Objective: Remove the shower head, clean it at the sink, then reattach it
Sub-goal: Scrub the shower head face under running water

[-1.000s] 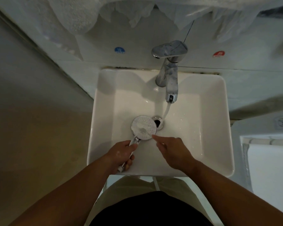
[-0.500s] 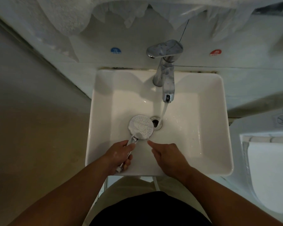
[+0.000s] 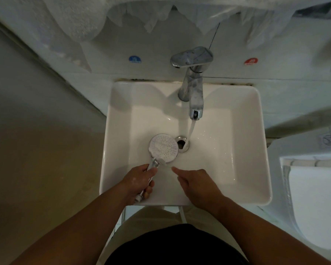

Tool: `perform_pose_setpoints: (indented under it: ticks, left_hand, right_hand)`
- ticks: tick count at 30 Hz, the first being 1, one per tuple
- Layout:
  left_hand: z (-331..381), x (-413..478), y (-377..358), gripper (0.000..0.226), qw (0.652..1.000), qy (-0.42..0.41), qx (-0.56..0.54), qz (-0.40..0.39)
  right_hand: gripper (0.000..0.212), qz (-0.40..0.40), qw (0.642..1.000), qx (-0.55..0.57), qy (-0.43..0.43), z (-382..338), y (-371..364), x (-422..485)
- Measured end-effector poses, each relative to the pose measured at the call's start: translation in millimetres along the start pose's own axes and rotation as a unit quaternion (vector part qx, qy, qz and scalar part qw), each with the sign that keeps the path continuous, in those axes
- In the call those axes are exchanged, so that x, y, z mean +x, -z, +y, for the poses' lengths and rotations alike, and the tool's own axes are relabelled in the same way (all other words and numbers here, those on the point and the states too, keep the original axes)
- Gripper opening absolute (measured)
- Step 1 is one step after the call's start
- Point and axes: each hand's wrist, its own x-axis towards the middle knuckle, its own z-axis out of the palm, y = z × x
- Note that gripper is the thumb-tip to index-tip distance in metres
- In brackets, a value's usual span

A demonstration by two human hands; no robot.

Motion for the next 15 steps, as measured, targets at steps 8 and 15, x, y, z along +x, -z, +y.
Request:
perform_pose_setpoints:
  ticks: [8, 15]
  left_hand:
    - [-0.1, 0.3, 0.2, 0.033, 1.0, 0.003, 0.001, 0.0]
    - [2.0, -1.8, -1.1, 0.022, 1.0, 0.008, -0.007, 0.0]
  right_hand:
    - [0.041, 0.014, 0.999, 0.009, -0.032, -1.7, 1.6, -0.4]
    - [0.04, 0.051, 0.997, -0.009, -0.06, 22.1, 16.5, 5.8]
